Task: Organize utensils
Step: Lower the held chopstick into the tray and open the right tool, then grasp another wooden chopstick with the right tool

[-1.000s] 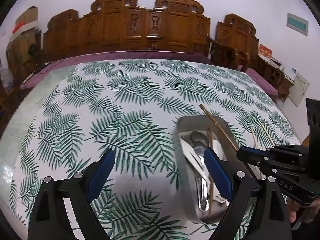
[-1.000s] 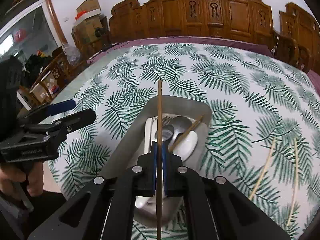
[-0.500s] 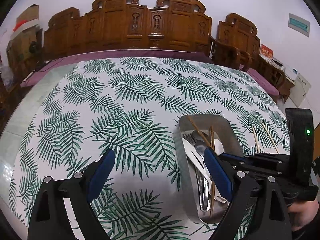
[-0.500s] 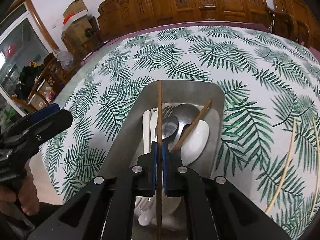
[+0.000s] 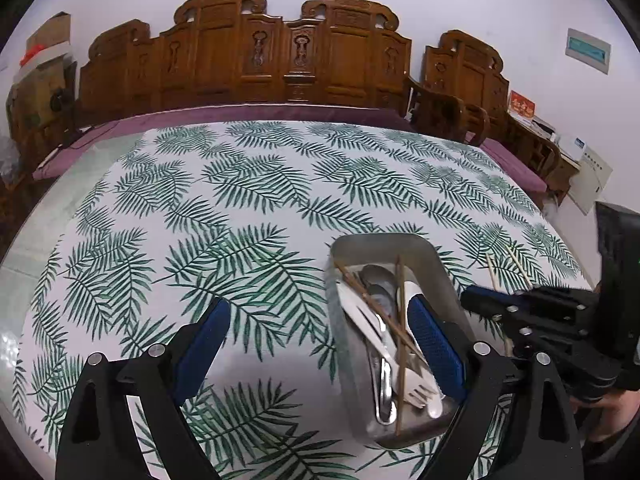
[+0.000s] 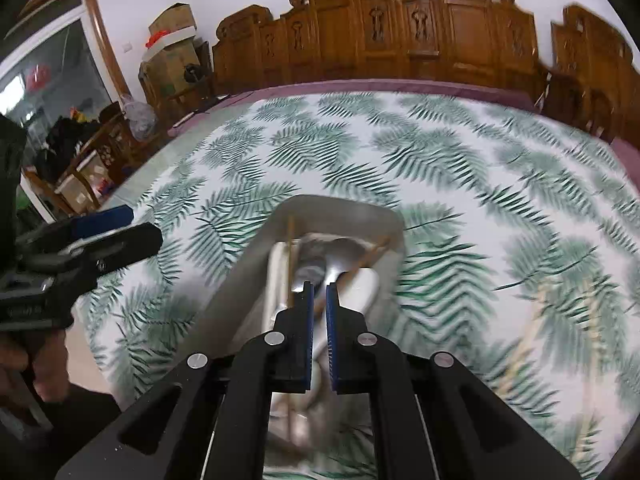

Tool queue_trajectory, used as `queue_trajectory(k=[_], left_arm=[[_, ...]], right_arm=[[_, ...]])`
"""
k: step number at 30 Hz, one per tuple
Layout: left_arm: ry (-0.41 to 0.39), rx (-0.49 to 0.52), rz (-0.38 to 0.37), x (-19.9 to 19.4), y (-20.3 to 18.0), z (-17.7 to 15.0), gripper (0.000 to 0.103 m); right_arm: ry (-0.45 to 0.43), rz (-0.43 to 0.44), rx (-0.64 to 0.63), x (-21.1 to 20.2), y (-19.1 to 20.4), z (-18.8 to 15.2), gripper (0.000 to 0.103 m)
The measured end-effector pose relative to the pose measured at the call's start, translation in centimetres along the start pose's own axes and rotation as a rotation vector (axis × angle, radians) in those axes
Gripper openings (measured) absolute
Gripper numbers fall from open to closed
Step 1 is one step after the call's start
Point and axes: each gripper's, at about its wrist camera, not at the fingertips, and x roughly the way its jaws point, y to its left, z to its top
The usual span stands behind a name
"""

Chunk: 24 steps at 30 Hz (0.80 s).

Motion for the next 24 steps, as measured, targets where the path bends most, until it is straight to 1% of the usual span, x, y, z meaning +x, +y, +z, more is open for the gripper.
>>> queue_trajectory(k=[3,4,5,6,8,9,10,12,13,15,18,21,22,23,24], left_arm=[[-0.004,0.01,-0.014,-0.2,-0.8,0.0,0.086],[-0.005,0.018,-0.018,-0.2,-1.2,0.0,0.086],[-0.008,0.024,-0.021,-0.3,-1.6,0.0,0.086],[-0.008,0.026,-0.024,-0.3,-1.9,0.0,0.086],[-0.008,0.028,-0.04,-0.3,-2.6,0.1,0.086],[-0.006,0.032,-0.051,-0.2,-3.3,0.2,0.086],[-0.006,0.035,-0.056,-0.1,-3.6,0.2,0.086],[-0.01,0.052,-0.072,0.0,-5.1,0.4,0.086],[-0.011,0.058,-0.077,0.0,-5.5,0.3,0.086],[-0.007,0.07,-0.092,0.4,-6.8,0.3,0.086],[0.014,0.088,-0.122,1.0,-8.6,0.0,0.086],[0.024,0.112,-0.135,1.3,-10.3,-0.4,0.086],[0.025,0.116,-0.138,1.3,-10.6,-0.5,0.086],[0.028,0.122,-0.145,1.4,-11.2,-0.6,0.086],[0.03,0.127,-0.149,1.4,-11.5,-0.7,0.086]], right_arm=[[-0.016,-0.055,-0.003,-1.8,-1.8,-0.8,0.008],[-0.019,-0.066,0.006,-2.3,-2.5,-1.1,0.015],[-0.024,-0.077,0.017,-2.9,-3.3,-1.4,0.019],[-0.03,-0.089,0.025,-3.3,-4.0,-1.7,0.027],[-0.039,-0.135,0.038,-4.2,-5.7,-2.4,0.04],[-0.043,-0.157,0.045,-4.5,-6.5,-2.8,0.055],[-0.048,-0.175,0.054,-4.8,-7.3,-3.1,0.065],[-0.054,-0.201,0.083,-5.3,-9.2,-3.8,0.07],[-0.052,-0.219,0.099,-5.5,-10.3,-4.1,0.075],[-0.053,-0.242,0.113,-5.5,-11.7,-4.6,0.078],[-0.047,-0.26,0.132,-5.5,-13.9,-5.3,0.078],[-0.028,-0.276,0.135,-4.9,-15.5,-5.9,0.077],[-0.016,-0.284,0.134,-4.5,-16.1,-6.2,0.07],[-0.005,-0.29,0.134,-4.2,-16.5,-6.4,0.067],[0.007,-0.3,0.134,-3.8,-17.0,-6.6,0.061]])
